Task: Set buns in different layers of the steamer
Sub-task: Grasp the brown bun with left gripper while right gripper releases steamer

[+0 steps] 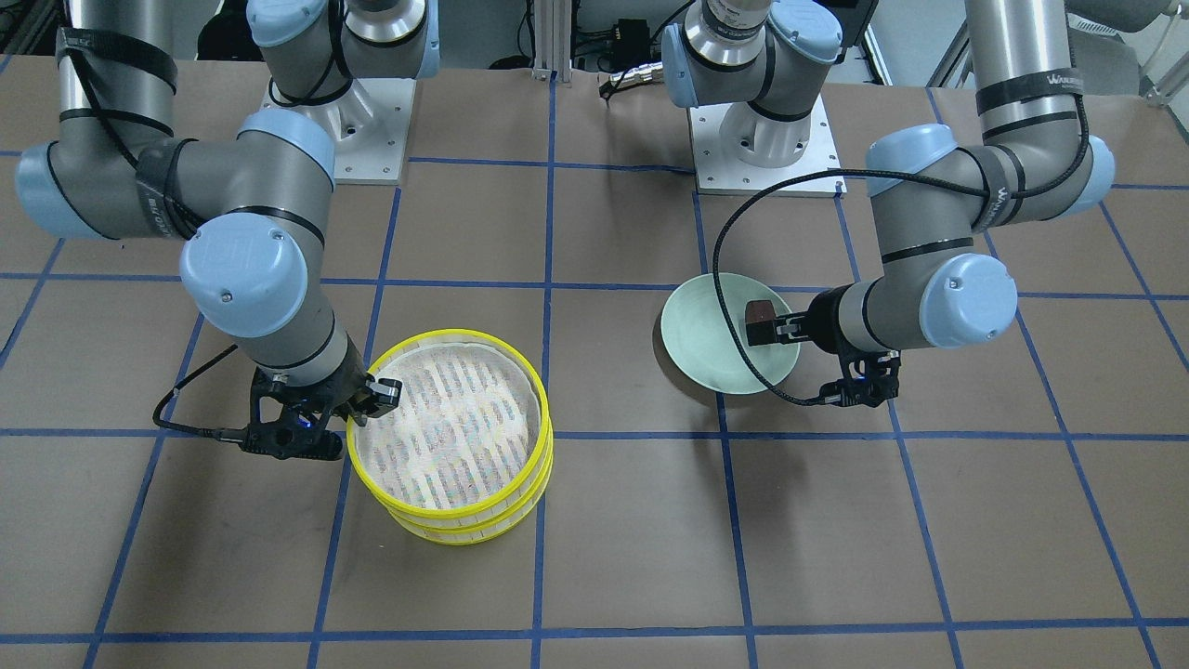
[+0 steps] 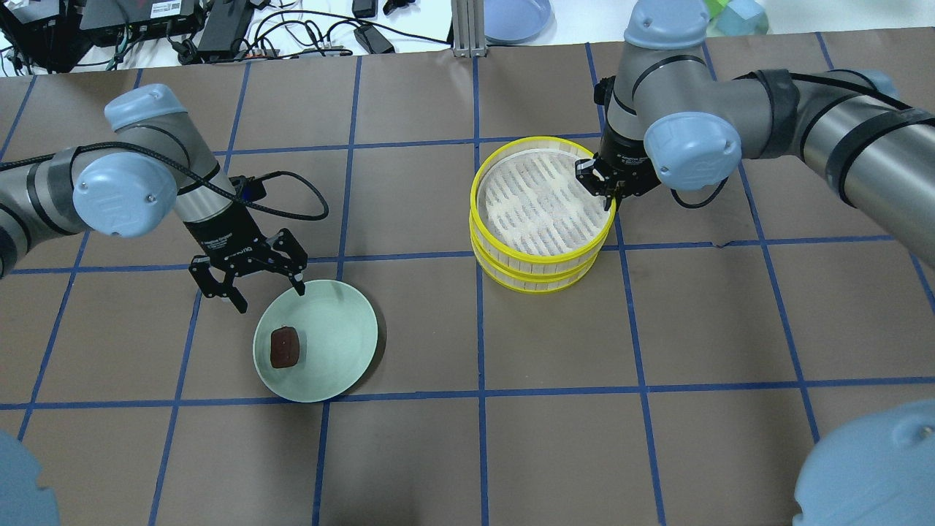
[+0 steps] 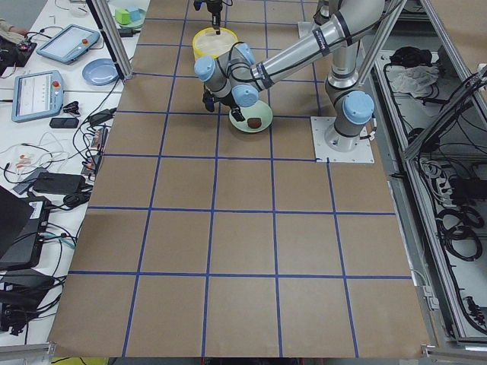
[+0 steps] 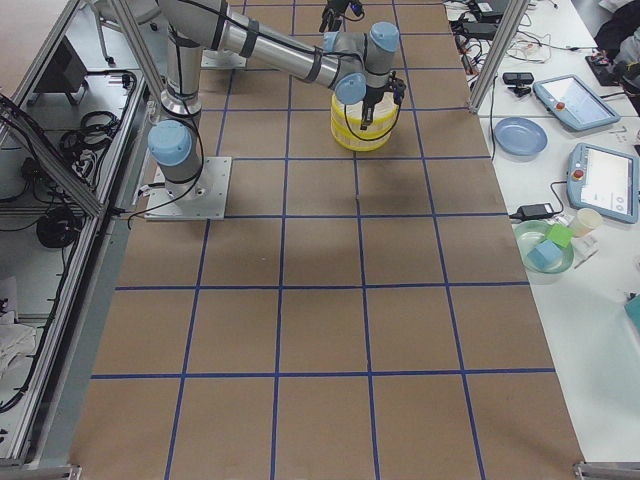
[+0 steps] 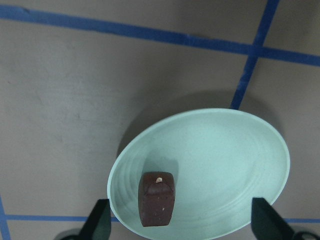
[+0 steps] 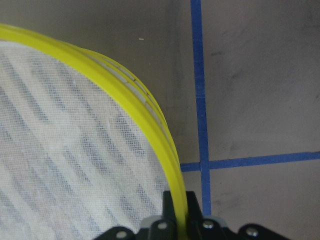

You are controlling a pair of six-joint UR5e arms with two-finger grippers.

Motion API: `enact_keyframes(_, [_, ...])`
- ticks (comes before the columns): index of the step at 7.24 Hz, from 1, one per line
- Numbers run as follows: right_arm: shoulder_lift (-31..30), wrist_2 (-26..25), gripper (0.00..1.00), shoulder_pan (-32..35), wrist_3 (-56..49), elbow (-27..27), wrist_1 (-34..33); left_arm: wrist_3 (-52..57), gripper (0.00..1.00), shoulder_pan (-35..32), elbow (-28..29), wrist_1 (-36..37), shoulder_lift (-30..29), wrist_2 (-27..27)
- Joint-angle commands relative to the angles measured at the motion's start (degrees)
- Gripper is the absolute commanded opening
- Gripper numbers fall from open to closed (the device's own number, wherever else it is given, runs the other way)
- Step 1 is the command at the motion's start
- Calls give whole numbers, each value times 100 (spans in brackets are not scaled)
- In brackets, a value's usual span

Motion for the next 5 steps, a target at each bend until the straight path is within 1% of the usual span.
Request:
enact_keyframes(1, [18,-4,0,4,13,52,-235,-94,98,-6,-262,-33,-90,82])
enact_keyframes(3, [27,-21,0,13,22,96,-237,-112,98,-15,-298,-51,-248,213])
enact_keyframes(5, [36,-56,1,65,40,96,-211,-156,98,-15,-289,-60,-459,153])
